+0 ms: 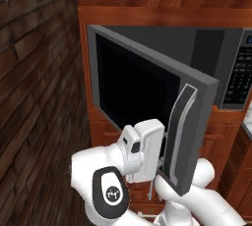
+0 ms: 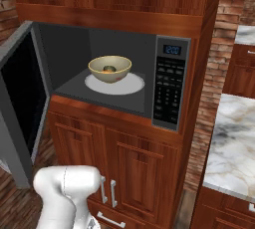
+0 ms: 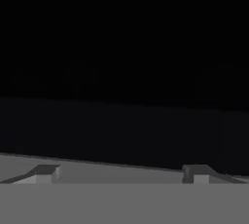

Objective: Place the bowl containing the squash and carrot in the microwave. Close the microwave door and press the start button to microwave the meal.

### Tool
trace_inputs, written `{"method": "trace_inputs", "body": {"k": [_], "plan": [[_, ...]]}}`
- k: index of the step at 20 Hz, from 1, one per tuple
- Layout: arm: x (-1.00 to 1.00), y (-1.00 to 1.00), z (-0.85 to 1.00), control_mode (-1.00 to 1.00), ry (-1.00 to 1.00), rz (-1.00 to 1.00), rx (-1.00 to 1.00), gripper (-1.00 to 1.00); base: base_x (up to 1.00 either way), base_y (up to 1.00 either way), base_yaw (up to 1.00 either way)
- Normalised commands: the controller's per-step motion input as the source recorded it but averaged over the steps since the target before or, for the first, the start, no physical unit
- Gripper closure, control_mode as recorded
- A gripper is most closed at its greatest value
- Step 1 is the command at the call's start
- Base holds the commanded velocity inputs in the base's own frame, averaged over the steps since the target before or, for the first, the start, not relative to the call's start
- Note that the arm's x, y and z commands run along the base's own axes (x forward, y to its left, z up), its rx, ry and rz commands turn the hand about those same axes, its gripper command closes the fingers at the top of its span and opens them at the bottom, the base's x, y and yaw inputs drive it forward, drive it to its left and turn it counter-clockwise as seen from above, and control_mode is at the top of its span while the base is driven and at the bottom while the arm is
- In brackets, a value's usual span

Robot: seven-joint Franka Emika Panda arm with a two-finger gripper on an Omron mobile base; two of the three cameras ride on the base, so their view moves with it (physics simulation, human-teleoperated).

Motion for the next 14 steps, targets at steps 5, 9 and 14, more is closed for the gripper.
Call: {"method": "trace_inputs", "body": {"k": [5,9,14], "plan": [[0.00,-1.00,0.00,-1.00,-0.06,0.00,0.04,-1.00,0.00,0.00,0.00],[0.06,-0.97,0.00,-1.00,-0.02,0.00,0.03,-1.00,0.00,0.00,0.00],[0.49,-0.65,0.10,-1.00,0.00,0.01,0.00,-1.00,0.00,0.00,0.00]]}}
